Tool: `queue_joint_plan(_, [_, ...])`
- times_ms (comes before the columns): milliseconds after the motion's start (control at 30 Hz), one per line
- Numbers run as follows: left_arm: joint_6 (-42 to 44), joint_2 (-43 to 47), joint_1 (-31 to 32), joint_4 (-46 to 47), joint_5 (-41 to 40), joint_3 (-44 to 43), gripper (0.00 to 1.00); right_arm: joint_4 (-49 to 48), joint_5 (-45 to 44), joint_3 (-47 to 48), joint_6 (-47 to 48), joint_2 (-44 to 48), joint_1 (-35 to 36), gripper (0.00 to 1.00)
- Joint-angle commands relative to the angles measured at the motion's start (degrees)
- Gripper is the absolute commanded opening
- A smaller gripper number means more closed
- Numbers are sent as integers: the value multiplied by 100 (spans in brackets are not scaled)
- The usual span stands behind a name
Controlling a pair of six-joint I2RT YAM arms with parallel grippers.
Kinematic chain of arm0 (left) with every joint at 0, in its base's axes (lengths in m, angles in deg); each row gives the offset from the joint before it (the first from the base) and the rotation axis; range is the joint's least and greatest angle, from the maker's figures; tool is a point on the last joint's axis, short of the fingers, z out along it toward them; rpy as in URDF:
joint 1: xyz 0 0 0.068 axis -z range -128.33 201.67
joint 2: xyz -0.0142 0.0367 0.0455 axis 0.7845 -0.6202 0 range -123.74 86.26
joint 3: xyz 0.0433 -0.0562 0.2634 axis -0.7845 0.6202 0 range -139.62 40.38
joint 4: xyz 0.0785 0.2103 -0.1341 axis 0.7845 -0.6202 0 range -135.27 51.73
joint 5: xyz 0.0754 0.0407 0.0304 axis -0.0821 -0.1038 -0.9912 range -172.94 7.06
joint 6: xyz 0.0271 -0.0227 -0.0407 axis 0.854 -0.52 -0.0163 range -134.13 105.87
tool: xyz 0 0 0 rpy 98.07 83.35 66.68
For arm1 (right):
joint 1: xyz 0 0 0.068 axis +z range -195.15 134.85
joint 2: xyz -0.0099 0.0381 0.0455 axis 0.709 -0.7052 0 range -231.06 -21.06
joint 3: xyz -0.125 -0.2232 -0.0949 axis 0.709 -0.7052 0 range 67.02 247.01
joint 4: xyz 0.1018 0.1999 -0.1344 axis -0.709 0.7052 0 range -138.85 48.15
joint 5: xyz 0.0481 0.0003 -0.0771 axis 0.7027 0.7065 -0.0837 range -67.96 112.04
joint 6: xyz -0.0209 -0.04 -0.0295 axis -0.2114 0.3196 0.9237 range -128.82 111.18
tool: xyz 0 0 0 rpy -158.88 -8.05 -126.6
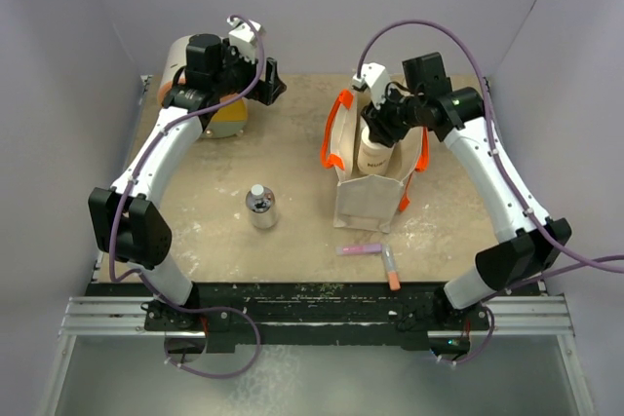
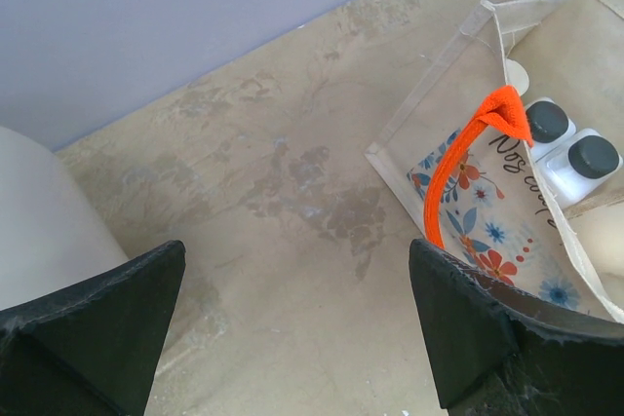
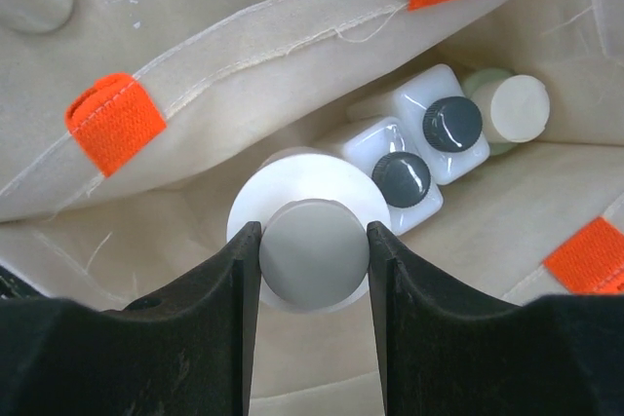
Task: Place the personal care products into the canvas bag
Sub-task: Place the care product in the canvas bag.
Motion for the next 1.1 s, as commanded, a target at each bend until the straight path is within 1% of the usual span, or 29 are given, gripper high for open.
queue_joint_plan(0, [78,107,17,254,99,-222,99,-1182,627,-471,257,532,-99,0])
queue_joint_plan(100, [88,78,21,258,92,-226,99,-1411,732,-845,386,578,-129,0])
queue_joint_plan(333, [44,28,21,284,106,-236,99,-2014,642,-1651,644,583,-202,0])
queue_joint_plan(633, [24,34,29,293,115,-135,99,-2686,578,-2119,1018,422,-294,0])
queue_joint_plan(933, [200,32,30,246,20,-84,99,-2915,566,-2546,1206,393,-391,0])
queue_joint_plan(1067, [332,38,27,215,118,-72,99,-2961,597,-2644,1248,280,-449,0])
